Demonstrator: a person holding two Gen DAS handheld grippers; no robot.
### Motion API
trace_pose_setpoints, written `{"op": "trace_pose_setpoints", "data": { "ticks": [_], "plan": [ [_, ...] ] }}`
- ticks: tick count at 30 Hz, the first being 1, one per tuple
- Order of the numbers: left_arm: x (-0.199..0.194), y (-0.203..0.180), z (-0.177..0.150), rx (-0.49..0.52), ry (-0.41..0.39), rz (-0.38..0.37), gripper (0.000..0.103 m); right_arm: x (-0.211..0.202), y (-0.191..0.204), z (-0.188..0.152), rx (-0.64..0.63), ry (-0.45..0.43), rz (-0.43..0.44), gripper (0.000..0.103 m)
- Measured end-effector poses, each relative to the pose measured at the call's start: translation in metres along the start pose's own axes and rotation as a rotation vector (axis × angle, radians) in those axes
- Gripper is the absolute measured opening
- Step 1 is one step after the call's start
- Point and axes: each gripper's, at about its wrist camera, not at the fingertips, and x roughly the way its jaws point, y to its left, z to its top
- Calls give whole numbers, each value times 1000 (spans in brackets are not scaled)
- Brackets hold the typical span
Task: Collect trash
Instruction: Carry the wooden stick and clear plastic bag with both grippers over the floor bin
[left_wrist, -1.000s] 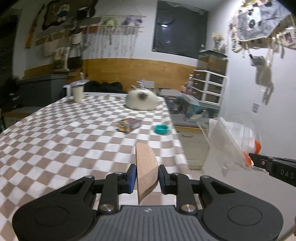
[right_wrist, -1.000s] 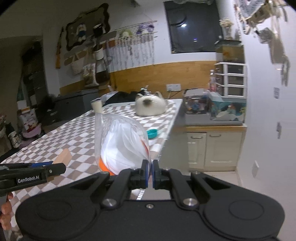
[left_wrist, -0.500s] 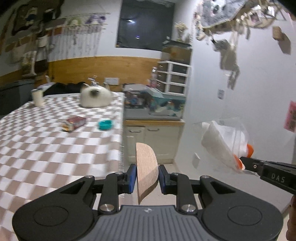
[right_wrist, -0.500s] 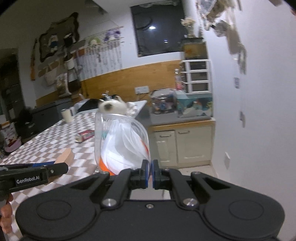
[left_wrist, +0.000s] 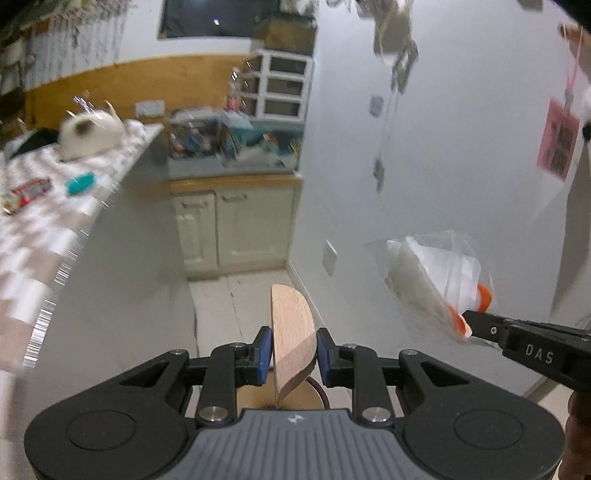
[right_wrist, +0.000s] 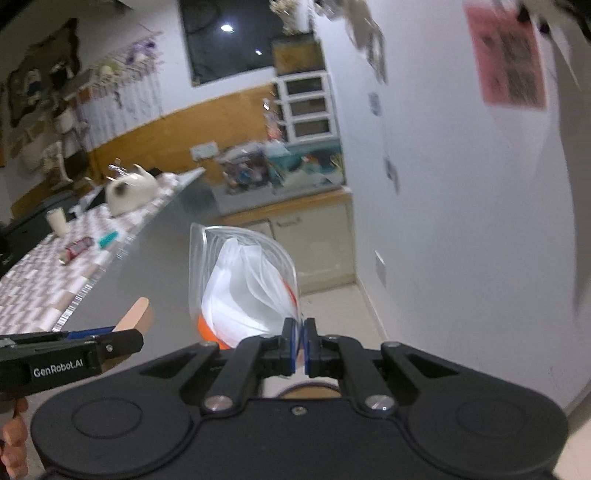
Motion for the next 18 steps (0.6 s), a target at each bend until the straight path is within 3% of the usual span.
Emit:
{"op": "trace_pose_setpoints", "data": {
  "ticks": [10, 18],
  "plan": [
    [100, 1, -28, -9, 154, -21, 27, 77, -41, -47, 69, 169, -83, 4],
    [186, 34, -61, -107, 283, -15, 27, 160, -59, -95, 128, 318, -136, 4]
  ]
}}
